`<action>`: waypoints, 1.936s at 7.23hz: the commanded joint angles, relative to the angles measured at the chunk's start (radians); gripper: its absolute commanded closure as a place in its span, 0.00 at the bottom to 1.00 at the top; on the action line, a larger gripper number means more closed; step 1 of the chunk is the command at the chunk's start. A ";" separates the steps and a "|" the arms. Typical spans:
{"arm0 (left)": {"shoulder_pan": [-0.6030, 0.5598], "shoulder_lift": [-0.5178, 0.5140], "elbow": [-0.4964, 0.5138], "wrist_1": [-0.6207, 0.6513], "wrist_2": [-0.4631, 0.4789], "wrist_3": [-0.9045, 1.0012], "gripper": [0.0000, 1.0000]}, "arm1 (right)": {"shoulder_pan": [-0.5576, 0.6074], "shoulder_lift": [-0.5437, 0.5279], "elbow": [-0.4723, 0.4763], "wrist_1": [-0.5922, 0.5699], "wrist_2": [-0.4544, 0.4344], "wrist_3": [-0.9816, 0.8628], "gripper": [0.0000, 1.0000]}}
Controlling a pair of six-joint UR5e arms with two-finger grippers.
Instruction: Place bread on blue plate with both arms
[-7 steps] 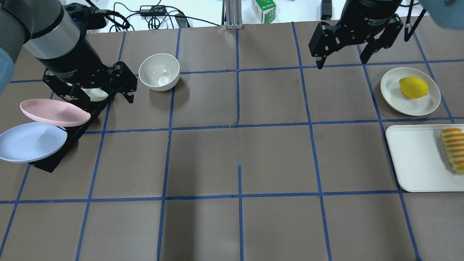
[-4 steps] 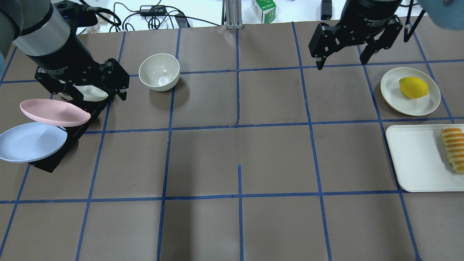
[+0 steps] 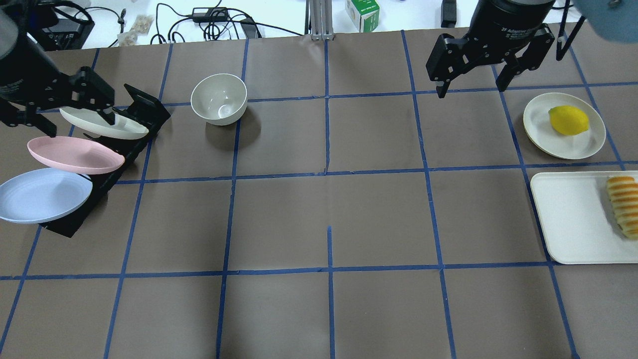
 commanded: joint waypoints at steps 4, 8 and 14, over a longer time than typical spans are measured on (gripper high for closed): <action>0.411 -0.080 -0.009 0.095 -0.005 0.269 0.00 | -0.078 -0.001 0.038 0.013 0.000 -0.003 0.00; 0.583 -0.215 -0.015 0.250 -0.089 0.554 0.00 | -0.440 -0.021 0.285 -0.111 -0.009 -0.362 0.00; 0.601 -0.446 -0.009 0.326 -0.247 0.602 0.00 | -0.852 0.210 0.611 -0.823 -0.116 -0.858 0.00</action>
